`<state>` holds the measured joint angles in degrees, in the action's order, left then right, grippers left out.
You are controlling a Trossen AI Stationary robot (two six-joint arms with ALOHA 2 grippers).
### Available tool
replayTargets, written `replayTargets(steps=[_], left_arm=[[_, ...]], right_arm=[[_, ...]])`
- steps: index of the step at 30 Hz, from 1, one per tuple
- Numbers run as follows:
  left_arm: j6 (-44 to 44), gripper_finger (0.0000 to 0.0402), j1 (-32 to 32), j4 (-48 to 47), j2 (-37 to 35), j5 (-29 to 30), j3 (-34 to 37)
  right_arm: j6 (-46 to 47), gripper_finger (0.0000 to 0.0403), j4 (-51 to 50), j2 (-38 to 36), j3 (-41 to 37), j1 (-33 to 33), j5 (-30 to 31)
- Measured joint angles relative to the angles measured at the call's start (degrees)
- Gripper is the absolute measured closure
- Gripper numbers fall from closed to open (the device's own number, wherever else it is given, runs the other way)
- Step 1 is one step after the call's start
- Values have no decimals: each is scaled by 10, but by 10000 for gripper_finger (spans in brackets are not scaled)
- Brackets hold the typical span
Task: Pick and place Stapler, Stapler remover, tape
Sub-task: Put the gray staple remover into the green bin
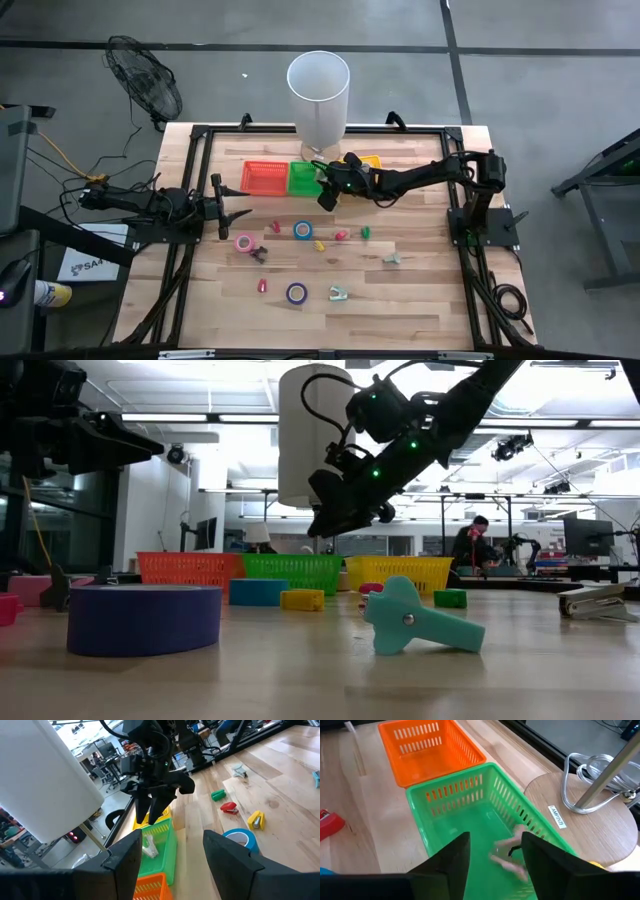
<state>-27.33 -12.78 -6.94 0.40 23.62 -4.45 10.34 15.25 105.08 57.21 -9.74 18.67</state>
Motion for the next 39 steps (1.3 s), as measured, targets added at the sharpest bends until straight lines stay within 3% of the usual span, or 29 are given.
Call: replayTargets(steps=[8, 24, 30, 39], left_arm=[[0, 195, 0, 0, 0, 1, 0], [0, 195, 0, 0, 0, 0, 0], [0, 195, 0, 0, 0, -1, 0], [0, 195, 0, 0, 0, -1, 0]], right_arm=[[-3, 213, -47, -41, 1, 0, -8], [48, 231, -485, -241, 1, 52, -80], [47, 235, -576, -257, 1, 94, -145], [46, 202, -624, -239, 1, 167, -146]])
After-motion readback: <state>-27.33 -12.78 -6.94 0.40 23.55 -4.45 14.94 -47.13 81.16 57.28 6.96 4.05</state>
